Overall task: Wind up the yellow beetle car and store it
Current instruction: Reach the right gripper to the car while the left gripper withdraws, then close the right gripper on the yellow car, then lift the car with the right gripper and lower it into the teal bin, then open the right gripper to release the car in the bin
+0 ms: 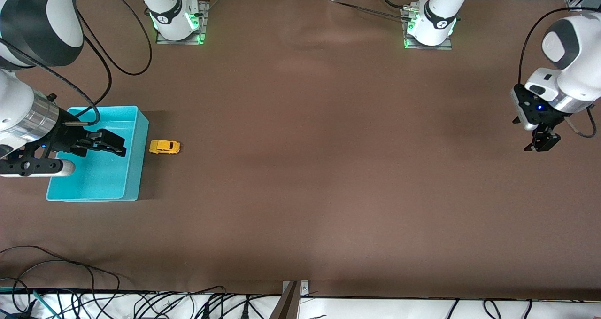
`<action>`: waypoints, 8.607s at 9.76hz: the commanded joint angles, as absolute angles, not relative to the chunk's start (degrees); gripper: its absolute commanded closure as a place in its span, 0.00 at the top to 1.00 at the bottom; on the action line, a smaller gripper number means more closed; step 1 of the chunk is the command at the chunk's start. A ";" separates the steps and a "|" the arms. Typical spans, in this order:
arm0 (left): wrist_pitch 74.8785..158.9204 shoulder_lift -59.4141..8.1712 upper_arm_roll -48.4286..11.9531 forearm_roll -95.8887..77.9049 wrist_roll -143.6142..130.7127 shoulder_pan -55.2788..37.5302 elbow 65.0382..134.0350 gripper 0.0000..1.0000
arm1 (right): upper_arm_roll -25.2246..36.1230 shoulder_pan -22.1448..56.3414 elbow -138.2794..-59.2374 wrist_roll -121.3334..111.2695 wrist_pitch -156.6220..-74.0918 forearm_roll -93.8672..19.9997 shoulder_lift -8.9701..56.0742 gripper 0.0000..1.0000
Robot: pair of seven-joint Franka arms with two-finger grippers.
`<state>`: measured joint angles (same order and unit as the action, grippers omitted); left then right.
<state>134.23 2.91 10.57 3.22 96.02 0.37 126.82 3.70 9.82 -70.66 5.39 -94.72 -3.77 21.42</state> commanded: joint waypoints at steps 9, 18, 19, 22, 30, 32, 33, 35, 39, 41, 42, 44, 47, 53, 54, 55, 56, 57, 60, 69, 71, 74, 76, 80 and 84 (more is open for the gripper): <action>83.87 5.10 5.30 2.08 50.39 -0.88 90.20 1.00 | 3.60 11.78 -93.05 -51.69 -104.56 -2.65 23.64 1.00; 80.17 5.19 3.78 -0.96 11.45 -1.50 88.68 1.00 | 4.57 10.90 -119.51 -79.09 -132.96 0.09 21.45 1.00; 79.03 5.10 3.95 -1.92 8.12 -0.89 88.59 1.00 | 4.57 10.64 -121.27 -79.62 -136.11 0.09 21.62 1.00; 78.05 4.84 3.69 -2.02 5.54 -0.88 88.07 1.00 | 4.57 9.32 -125.85 -80.16 -141.41 0.09 21.71 1.00; 78.05 4.75 3.52 -1.67 5.89 -1.49 87.80 1.00 | 4.05 8.00 -125.95 -79.54 -140.28 -2.71 20.23 0.00; 78.05 4.75 3.52 -1.76 5.98 -1.49 87.80 1.00 | 0.63 8.17 -123.68 -73.26 -132.58 -4.31 16.63 0.00; 78.05 4.75 3.52 -1.67 5.89 -1.49 87.80 1.00 | -1.04 8.26 -120.53 -68.78 -126.62 -4.31 15.22 0.00; 78.05 4.75 3.60 -1.67 5.98 -1.41 87.80 1.00 | -1.85 8.26 -111.40 -64.43 -116.94 -4.13 14.59 0.00; 78.05 4.75 3.52 -1.67 5.98 -1.41 87.80 1.00 | 10.94 7.91 -109.15 -65.47 -116.01 -3.08 14.76 0.00; 78.05 4.75 3.60 -1.67 5.98 -1.41 87.80 1.00 | 15.89 7.82 -110.12 -65.48 -116.89 -3.08 16.51 0.00; 78.05 4.75 3.60 -1.58 5.89 -1.41 87.80 1.00 | 18.00 7.74 -111.61 -65.48 -118.20 -3.25 17.31 0.00; 77.96 4.75 3.60 -1.67 5.98 -1.41 87.80 1.00 | 20.12 7.74 -117.83 -64.87 -125.90 -3.95 17.49 0.00; 77.96 4.75 3.60 -1.67 5.98 -1.41 87.80 1.00 | 20.39 3.61 -119.71 -64.95 -130.25 -4.39 20.91 0.00; 77.96 4.75 3.60 -1.76 5.98 -1.41 87.80 1.00 | 20.48 1.93 -119.01 -65.04 -131.04 -6.24 25.13 0.00; 77.96 4.75 3.60 -1.76 5.98 -1.41 87.80 1.00 | 20.48 1.85 -118.83 -65.39 -130.87 -6.07 25.14 0.00; 77.96 4.75 3.60 -1.76 5.98 -1.41 87.80 1.00 | 20.65 1.85 -118.83 -65.56 -130.87 -5.46 25.14 0.00; 77.96 4.75 3.60 -1.76 5.98 -1.41 87.80 1.00 | 20.74 1.85 -118.83 -66.44 -130.70 -5.19 25.14 0.00; 77.96 4.75 3.60 -1.76 5.98 -1.41 87.80 1.00 | 20.83 1.76 -118.83 -67.75 -130.69 -5.19 25.14 0.00; 77.96 4.75 3.52 -1.84 5.71 -1.41 87.80 1.00 | 22.14 1.41 -118.83 -69.69 -130.78 -4.57 26.10 0.00; 77.17 4.83 1.05 -1.67 5.36 -1.41 87.71 1.00 | 21.71 4.03 -106.05 -61.13 -116.08 -4.66 23.74 0.97; 77.17 4.83 1.05 -1.67 5.36 -1.41 87.71 1.00 | 21.97 8.07 -94.81 -51.11 -104.12 -4.31 23.03 1.00; 76.73 4.92 0.97 -1.76 5.36 -1.05 87.71 1.00 | 21.45 13.34 -79.06 -33.38 -90.12 -5.18 22.59 1.00; 76.73 4.92 0.79 -1.76 5.36 -1.05 87.71 1.00 | 20.31 16.76 -75.07 -24.73 -89.82 -5.45 21.72 1.00; 76.64 4.92 1.32 -1.76 5.45 -0.97 87.71 1.00 | 18.55 21.97 -76.45 -9.85 -88.52 -5.62 19.26 1.00; 76.55 4.92 1.23 -1.76 5.36 -0.88 87.80 1.00 | 17.67 23.12 -88.42 -5.36 -94.13 -5.36 12.30 1.00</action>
<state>78.00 5.65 1.41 -0.72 5.81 -1.36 89.68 18.06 22.68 -84.11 -6.77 -92.28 -5.12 15.86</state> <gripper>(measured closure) 0.000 0.000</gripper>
